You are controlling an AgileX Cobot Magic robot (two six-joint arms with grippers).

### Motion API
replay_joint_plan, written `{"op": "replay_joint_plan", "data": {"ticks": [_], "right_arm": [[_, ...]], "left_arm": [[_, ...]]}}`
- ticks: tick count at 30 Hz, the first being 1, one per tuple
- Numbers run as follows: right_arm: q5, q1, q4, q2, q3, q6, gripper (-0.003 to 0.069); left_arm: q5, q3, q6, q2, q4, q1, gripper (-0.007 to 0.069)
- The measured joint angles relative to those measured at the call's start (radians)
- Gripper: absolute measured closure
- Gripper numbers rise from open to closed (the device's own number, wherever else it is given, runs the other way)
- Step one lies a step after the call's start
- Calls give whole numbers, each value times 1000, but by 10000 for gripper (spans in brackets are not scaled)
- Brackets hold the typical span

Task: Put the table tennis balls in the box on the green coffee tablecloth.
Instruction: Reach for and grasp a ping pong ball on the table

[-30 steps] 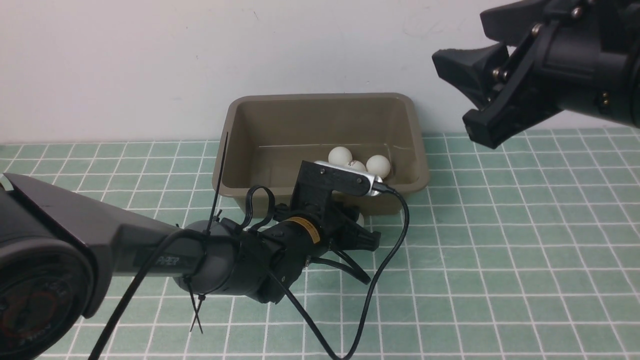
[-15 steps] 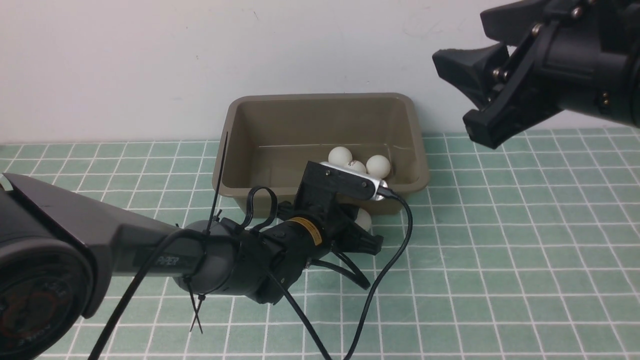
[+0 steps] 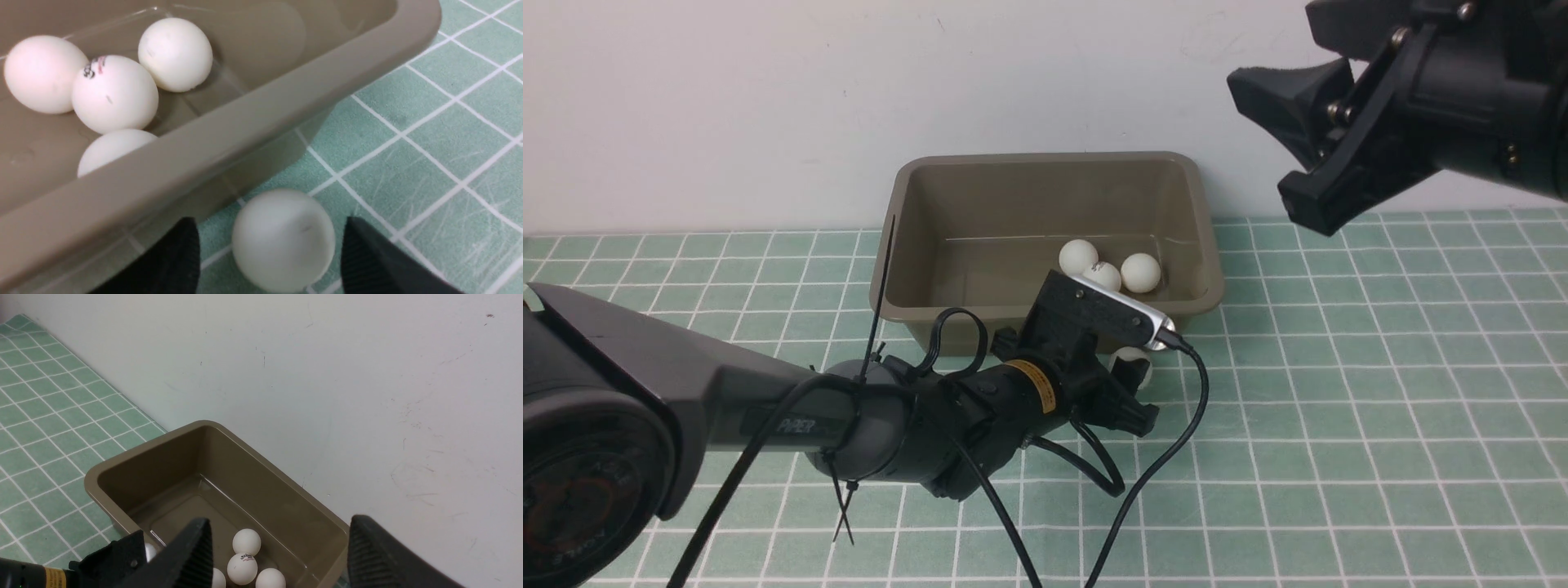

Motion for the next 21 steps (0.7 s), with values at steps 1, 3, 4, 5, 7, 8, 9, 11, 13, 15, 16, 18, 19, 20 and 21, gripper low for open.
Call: {"op": "replay_joint_plan", "data": {"ticks": [1, 3, 4, 5, 7, 8, 9, 11, 13, 15, 16, 18, 19, 20, 21], "right_arm": [[0, 0, -1, 0, 0, 0, 248], [1, 0, -1, 0, 0, 1, 248], [2, 0, -1, 0, 0, 1, 248], [4, 0, -1, 0, 0, 2, 248], [5, 0, -6, 0, 0, 2, 248], [6, 0, -8, 0, 0, 2, 248], [6, 0, -9, 0, 0, 2, 248], [7, 0, -9, 0, 0, 3, 248], [16, 0, -9, 0, 0, 3, 248], [28, 0, -10, 0, 0, 4, 248], [30, 0, -10, 0, 0, 8, 248], [31, 0, -11, 0, 0, 31, 248], [31, 0, -12, 0, 0, 39, 248], [31, 0, -12, 0, 0, 46, 248], [31, 0, -12, 0, 0, 53, 248]], "left_arm": [[9, 0, -1, 0, 3, 0, 180], [27, 0, -7, -5, 11, 0, 169], [39, 0, -15, -13, 21, 0, 166], [48, 0, -24, -26, 37, 0, 165], [69, 0, -47, -58, 73, 0, 165], [84, 0, -77, -89, 104, 0, 165], [100, 0, -95, -114, 124, 0, 165], [175, 0, -153, -172, 186, 0, 165], [270, 0, -197, -231, 233, 0, 165], [405, 0, -244, -308, 274, 0, 165], [466, 1, -259, -348, 285, 0, 165], [553, 1, -277, -434, 296, -3, 164], [575, 1, -281, -479, 298, -8, 164], [586, 1, -281, -508, 299, -11, 164], [594, 1, -283, -537, 299, -18, 164]]}}
